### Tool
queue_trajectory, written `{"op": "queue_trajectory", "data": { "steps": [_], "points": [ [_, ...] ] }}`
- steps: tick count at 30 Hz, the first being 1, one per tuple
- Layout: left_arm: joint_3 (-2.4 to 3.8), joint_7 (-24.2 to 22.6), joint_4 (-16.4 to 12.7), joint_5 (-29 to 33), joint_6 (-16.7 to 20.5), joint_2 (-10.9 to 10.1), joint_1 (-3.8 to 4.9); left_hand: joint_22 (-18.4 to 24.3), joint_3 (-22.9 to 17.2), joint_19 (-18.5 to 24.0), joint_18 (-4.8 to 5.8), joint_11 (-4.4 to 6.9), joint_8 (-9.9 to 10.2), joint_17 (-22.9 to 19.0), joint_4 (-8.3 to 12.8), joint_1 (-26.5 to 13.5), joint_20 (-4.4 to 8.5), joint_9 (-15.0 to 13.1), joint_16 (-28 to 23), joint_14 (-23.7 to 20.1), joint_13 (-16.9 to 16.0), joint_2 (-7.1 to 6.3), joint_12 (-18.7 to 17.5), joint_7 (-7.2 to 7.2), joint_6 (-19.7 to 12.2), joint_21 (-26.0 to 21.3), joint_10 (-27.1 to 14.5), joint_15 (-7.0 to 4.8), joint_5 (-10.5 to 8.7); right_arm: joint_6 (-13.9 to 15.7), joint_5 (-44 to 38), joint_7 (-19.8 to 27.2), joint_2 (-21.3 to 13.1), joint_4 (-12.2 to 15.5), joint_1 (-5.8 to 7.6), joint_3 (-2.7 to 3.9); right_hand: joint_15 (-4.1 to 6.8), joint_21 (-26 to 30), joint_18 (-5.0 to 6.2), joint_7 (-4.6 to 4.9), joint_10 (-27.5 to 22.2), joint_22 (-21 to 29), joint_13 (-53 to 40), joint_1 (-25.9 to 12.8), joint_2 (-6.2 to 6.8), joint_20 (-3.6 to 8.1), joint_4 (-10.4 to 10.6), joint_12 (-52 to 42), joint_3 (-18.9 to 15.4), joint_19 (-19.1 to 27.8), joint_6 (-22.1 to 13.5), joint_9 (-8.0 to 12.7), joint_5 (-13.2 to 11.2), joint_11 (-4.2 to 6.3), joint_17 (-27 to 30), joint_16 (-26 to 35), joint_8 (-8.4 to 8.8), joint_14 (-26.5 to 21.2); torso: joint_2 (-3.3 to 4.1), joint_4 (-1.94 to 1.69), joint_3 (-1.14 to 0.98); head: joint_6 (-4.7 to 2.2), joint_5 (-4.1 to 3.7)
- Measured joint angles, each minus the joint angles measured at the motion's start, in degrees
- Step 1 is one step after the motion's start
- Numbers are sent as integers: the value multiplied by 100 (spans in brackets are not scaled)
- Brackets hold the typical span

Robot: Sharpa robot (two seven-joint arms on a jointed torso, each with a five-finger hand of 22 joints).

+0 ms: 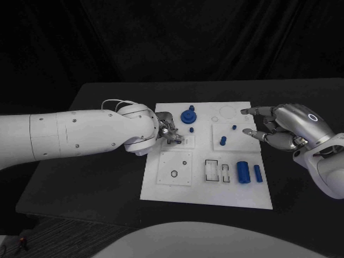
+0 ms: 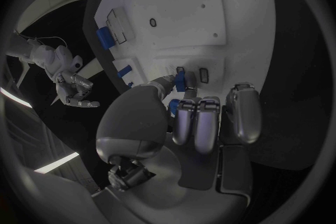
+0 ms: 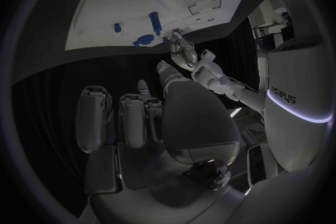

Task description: Assemble the parts on the task board

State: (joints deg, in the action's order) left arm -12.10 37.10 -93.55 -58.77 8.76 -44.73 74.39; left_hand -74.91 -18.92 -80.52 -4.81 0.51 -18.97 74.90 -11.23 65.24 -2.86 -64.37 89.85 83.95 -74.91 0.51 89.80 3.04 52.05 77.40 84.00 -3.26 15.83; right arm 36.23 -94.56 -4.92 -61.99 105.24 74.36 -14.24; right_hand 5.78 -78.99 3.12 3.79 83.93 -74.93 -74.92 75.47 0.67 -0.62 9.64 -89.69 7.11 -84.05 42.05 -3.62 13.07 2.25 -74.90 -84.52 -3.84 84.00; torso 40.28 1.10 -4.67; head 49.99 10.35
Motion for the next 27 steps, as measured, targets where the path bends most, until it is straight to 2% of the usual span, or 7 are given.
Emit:
{"op": "queue_trajectory", "data": {
  "steps": [8, 23, 27],
  "points": [
    [7, -4, -35, -22, 20, 5, -14, 0, 24, 0, 0, 0, 1, 4, -24, -43, 0, 11, 0, 0, 0, -2, 0, -8, 7, 0, 0, 0, -77, -2, 0, -15, -7, -8, -21, 0, 0, 0, 0, 0, 0, 1, 0, 0, 0, 0, 0, 0, 0, 0, 0, 0, 0, 0, 0, 0, 0, 0, 6, -3, 4, 0, -16],
    [6, -2, -103, -25, -3, -31, -21, 0, 24, 1, 0, 0, 13, 4, -24, -43, 0, 18, 0, 0, 0, -2, 0, -8, 7, 0, 0, 0, -79, -12, 0, -41, 0, -30, -55, 1, 0, 0, 0, 0, 9, 2, 1, 0, 0, 0, 0, 0, 0, 0, 0, 1, 6, -9, 0, 0, 0, 0, 7, -13, 14, 0, -14],
    [6, 14, -102, -26, -34, -40, -22, 0, 156, 1, 0, 0, 57, 3, -155, -182, 0, 81, 0, 0, 0, -46, 0, -9, 7, -30, 0, 0, -272, -17, 0, -48, 1, -34, -65, 1, 0, 0, 0, 0, 21, 2, 1, 0, 0, 0, 0, 0, 0, 0, 0, 4, 42, -21, 0, 0, 0, 0, 5, -15, 14, 0, -14]
  ]
}}
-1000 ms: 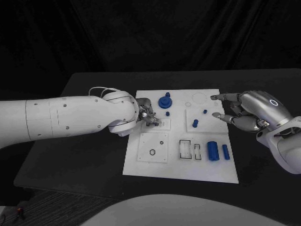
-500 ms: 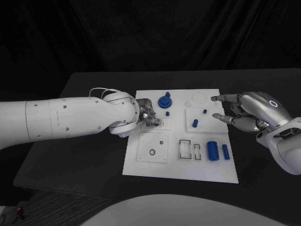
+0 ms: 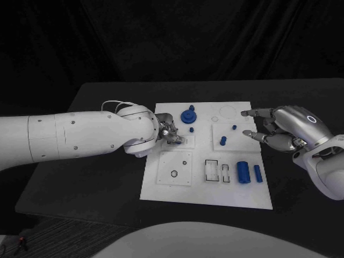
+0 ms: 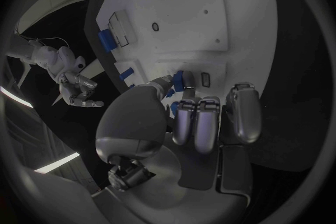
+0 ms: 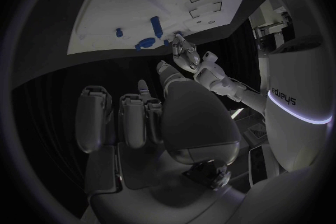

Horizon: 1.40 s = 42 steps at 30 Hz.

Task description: Assemble the parts on the task board

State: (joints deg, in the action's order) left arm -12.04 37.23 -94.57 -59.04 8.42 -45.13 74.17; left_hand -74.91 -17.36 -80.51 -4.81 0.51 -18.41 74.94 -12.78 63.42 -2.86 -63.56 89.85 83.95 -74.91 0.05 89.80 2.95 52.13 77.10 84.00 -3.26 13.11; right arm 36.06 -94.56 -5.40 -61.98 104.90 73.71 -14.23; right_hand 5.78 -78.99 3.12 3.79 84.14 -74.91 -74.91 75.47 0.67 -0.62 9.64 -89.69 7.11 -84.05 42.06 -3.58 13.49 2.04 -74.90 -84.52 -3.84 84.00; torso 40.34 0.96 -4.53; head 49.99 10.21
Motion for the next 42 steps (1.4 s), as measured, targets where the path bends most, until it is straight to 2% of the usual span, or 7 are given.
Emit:
{"op": "queue_trajectory", "data": {
  "steps": [9, 13, 17, 26, 30, 37, 42],
  "points": [
    [6, 34, -4, -54, -71, -4, -2, 0, 728, 21, 0, 0, 154, 0, -381, -767, -21, 160, 0, 0, 0, 8, 0, 64, 0, -78, 0, 0, -795, -12, 0, -9, 1, -7, -28, -2, -36, 0, 0, 21, -21, 1, 0, 72, -5, -21, -64, 0, 64, 21, -21, 5, 204, -21, 0, 0, 24, -5, 1, 2, 1, 0, 4],
    [7, 34, -6, -110, -98, -4, -2, 0, 1037, 0, 0, 0, 192, -1, -397, -1118, -42, 195, 0, 0, 0, 168, 0, 78, -12, -82, 0, 0, -834, -17, 0, -12, -2, -10, -39, -1, -36, 0, 0, 21, -21, 1, 0, 92, 15, -21, -79, 0, 79, 21, -20, 5, 249, -21, 0, 0, 24, -5, 1, 2, 1, 0, 9],
    [8, 27, -7, -153, -103, -14, -2, 0, 1218, 0, -1, -36, 198, -1, -402, -1309, -42, 222, 0, 0, 0, 343, 0, 80, -12, -104, -4, 0, -400, -20, 0, -13, -4, -12, -44, -1, -36, 0, 0, 21, -21, 1, 0, 92, 15, -42, -96, 0, 96, 0, -21, 5, 271, -21, 0, 0, 24, -5, 3, 3, 1, 0, 13],
    [5, -43, 15, -215, -102, -33, -2, 0, 1300, 0, -1, -36, 198, -1, -391, -980, -42, 189, 0, 0, 0, 599, -9, 105, -66, -171, -4, 0, 1345, -24, 0, -17, -5, -20, -49, 0, -36, 0, 0, 21, -21, 1, 0, 92, 15, -41, -96, 0, 96, 0, -20, 4, 311, -21, 0, 0, 24, -5, 4, 3, 1, 0, 19],
    [6, -85, 38, -231, -102, -37, -2, 0, 1218, 0, -1, -36, 198, -2, -381, -858, -42, 185, 0, 0, 0, 566, -22, 96, -100, -171, -4, 0, 1584, -25, 0, -18, -7, -22, -50, 0, -36, 0, 0, 20, -21, 1, 0, 92, 15, -42, -96, 0, 96, 0, -20, 4, 311, -21, 0, 0, 24, -5, 4, 3, 1, 0, 18],
    [-2, -134, 52, -238, -77, -71, -9, 0, 1335, 0, 0, -36, 97, -2, -382, -763, -42, 132, 0, 0, 0, 472, -22, 52, 31, -171, -4, 0, 400, -26, 0, -19, -19, -24, -51, -1, -36, 0, -1, 20, -21, -3, 0, 92, 16, -41, -96, 0, 96, 0, -20, 4, 311, -21, 0, 0, 24, -5, 3, 4, 1, 0, 22],
    [-24, -180, 19, -240, 12, -170, -9, 0, 1518, -24, -1, -36, 2, -2, -372, -690, -18, 80, 0, 0, 0, 398, -16, 23, 60, -171, -4, 0, -74, -26, 0, -20, -38, -30, -52, -1, -36, 0, 0, 20, -21, -3, 1, 115, -8, -41, -96, 0, 96, 0, -20, 4, 311, -21, 0, 0, 24, -5, 2, 4, 1, 0, 11]
  ]
}}
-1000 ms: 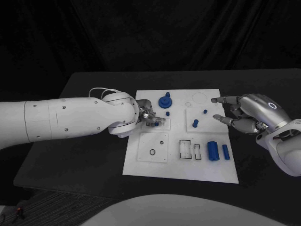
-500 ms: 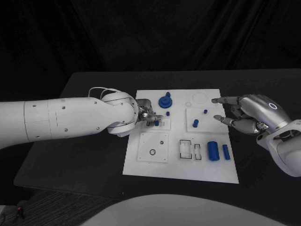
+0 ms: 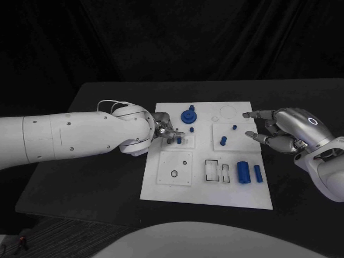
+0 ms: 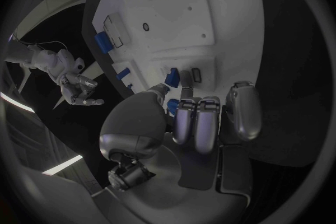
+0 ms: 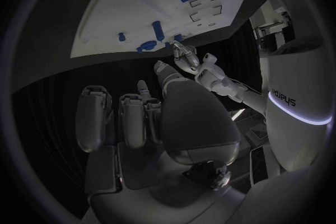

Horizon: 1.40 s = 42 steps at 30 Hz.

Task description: Assemble the parts on the task board

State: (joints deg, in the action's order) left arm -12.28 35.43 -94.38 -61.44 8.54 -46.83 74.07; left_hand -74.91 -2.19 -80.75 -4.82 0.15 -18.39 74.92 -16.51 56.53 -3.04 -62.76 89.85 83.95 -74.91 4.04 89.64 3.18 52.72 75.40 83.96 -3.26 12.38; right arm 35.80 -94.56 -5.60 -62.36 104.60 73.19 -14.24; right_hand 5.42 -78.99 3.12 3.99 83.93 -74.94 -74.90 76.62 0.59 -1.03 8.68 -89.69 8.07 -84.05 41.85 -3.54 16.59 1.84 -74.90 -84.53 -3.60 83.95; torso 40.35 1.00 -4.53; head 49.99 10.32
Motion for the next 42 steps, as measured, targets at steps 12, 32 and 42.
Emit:
{"op": "queue_trajectory", "data": {
  "steps": [12, 32, 42],
  "points": [
    [-3, -234, 461, 565, -402, 158, 705, 0, 242, -89, 92, 0, -91, 0, 196, 726, -13, -85, 0, 0, 0, -236, 16, 70, -196, 104, 0, 0, -726, 1, 0, -5, -12, -67, -1, 1, 0, -23, 0, 0, 0, 1, 0, 0, 0, 0, 17, 0, 17, 0, 0, -1, 72, 0, 0, 0, 0, 0, -1, 1, 0, -32, -31],
    [-6, 279, 2065, 1727, -3181, 1241, 1182, 0, 343, -99, 90, -56, 860, -1, 284, 963, -65, 1028, 0, 13, 0, -59, 16, 166, 97, 44, 15, 70, -788, 4, 0, -12, 5, -99, -2, 1, 0, -45, -1, 10, 0, 2, -4, -26, -25, 0, 45, 0, 45, 0, 71, -1, 200, 0, 0, 0, 0, 0, -10, 0, -5, -197, -44],
    [-5, 416, 2469, 1818, -3474, 1536, 1098, 0, 359, -120, 89, -56, 952, -1, 268, 939, -86, 1199, 0, 0, 0, -34, 16, 163, 143, 44, 15, 83, -750, 4, 27, -4, -15, -83, -8, 0, 0, -45, -1, 10, 0, 3, -3, -26, -25, 0, 48, 0, 48, 0, 72, -1, 224, 0, 0, 0, 0, 0, 7, -1, -2, -196, -34]
  ]
}}
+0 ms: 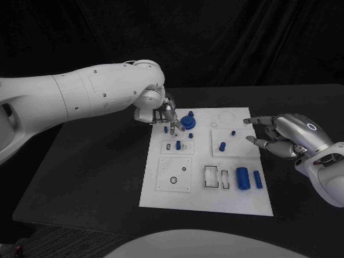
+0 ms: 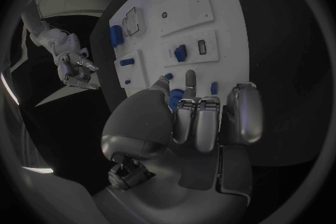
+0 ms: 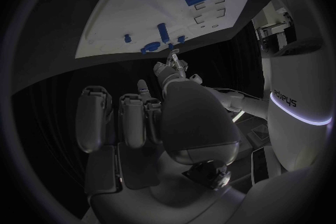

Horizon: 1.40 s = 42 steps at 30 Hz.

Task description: Assemble the parts on the task board

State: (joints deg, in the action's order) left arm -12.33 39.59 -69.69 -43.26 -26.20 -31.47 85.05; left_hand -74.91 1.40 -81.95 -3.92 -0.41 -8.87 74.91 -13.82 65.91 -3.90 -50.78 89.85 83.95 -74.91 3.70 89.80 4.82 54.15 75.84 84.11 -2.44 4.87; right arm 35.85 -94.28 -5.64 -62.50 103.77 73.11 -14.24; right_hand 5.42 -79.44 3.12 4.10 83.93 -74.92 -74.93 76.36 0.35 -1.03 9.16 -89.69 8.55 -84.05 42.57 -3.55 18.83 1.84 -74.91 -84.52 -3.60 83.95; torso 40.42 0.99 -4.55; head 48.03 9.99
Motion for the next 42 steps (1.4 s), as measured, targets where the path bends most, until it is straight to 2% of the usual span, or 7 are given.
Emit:
{"op": "queue_trajectory", "data": {
  "steps": [2, 5, 17, 22, 26, 33, 42],
  "points": [
    [0, 12, 30, 3, -24, 33, -29, 0, 16, 0, 0, 0, 24, 0, 16, 0, 0, 24, 0, 0, 0, 0, 0, 14, 14, 0, 0, 0, 0, 1, 6, 1, -8, 7, -1, 0, 0, 0, 0, 0, 0, 0, 0, 0, 0, 0, 0, 0, 0, 0, 0, 0, 0, 0, 0, 0, 0, 0, 2, -1, 2, -2, 5],
    [0, 24, 76, 4, -59, 78, -79, 0, 5, 0, 0, 0, 82, 0, 27, 35, 0, 100, 0, 0, 0, 35, 0, 0, 46, 0, 0, 0, 99, 2, 15, 3, -15, 18, -2, 0, 0, 0, 1, 14, 0, 0, 0, -16, -15, 0, 0, 0, 0, 0, 57, 0, 0, 0, 0, 0, 0, 0, 4, -3, 3, -2, 13],
    [-1, 46, 157, 6, -153, 163, -250, 0, -66, 0, 0, 0, 215, 0, 144, 81, 0, 321, 0, 0, 0, 81, 0, 10, 134, 0, 0, 0, 352, 3, 36, 5, -41, 38, -3, 1, 0, 0, 0, 19, 0, 1, 1, -30, -29, 0, 16, 0, 16, 0, 70, 0, 0, 0, 0, 0, 0, 0, -9, -3, 0, 51, 4],
    [-1, 50, 156, 6, -182, 170, -279, 0, -114, -11, -1, 0, 261, 0, 242, 117, -11, 420, 0, 0, 0, 104, 0, -30, 283, 6, 0, 0, 563, 3, 40, 5, -45, 40, -3, 1, 0, 0, 1, 20, 0, 1, 1, -30, -29, 0, 16, 0, 16, 0, 104, 0, 21, 0, 0, 0, 0, 0, -13, -2, -3, 65, 13],
    [-1, 52, 143, 6, -205, 169, -301, 0, -142, -20, -1, 0, 261, 0, 271, 158, -20, 459, 0, 0, 0, 63, 0, -41, 328, 38, 0, 0, 583, 3, 43, 5, -45, 40, -4, 1, 0, 0, 1, 20, 0, 1, 2, -30, -29, 0, 16, 0, 16, 0, 104, 0, 21, 0, 0, 0, 0, 0, -13, -2, -3, 69, 16],
    [0, 54, 125, 6, -218, 168, -328, 0, -167, -20, -2, 0, 280, -1, 296, 179, -20, 488, 0, 0, 0, 85, 0, -53, 340, 38, 0, 0, 639, 3, 44, 5, -45, 38, -9, 1, 0, 0, 1, 24, 0, -3, 2, -30, -29, 0, 16, 0, 16, 0, 132, -4, 21, 0, 0, 0, 0, 0, -18, -2, -3, 102, 16],
    [3, 55, 125, 8, -214, 184, -347, 0, -230, -41, -1, 0, 306, 0, 389, 214, 1, 551, 0, 0, 0, 84, 0, -73, 400, 38, 0, 0, 838, 2, 46, 5, -48, 36, -18, 1, 0, 0, 0, 30, 0, -3, 2, -30, -29, 0, 16, 0, 16, 0, 154, -6, 21, 0, 0, 0, 0, 0, -16, -4, -3, 147, 24]
  ]
}}
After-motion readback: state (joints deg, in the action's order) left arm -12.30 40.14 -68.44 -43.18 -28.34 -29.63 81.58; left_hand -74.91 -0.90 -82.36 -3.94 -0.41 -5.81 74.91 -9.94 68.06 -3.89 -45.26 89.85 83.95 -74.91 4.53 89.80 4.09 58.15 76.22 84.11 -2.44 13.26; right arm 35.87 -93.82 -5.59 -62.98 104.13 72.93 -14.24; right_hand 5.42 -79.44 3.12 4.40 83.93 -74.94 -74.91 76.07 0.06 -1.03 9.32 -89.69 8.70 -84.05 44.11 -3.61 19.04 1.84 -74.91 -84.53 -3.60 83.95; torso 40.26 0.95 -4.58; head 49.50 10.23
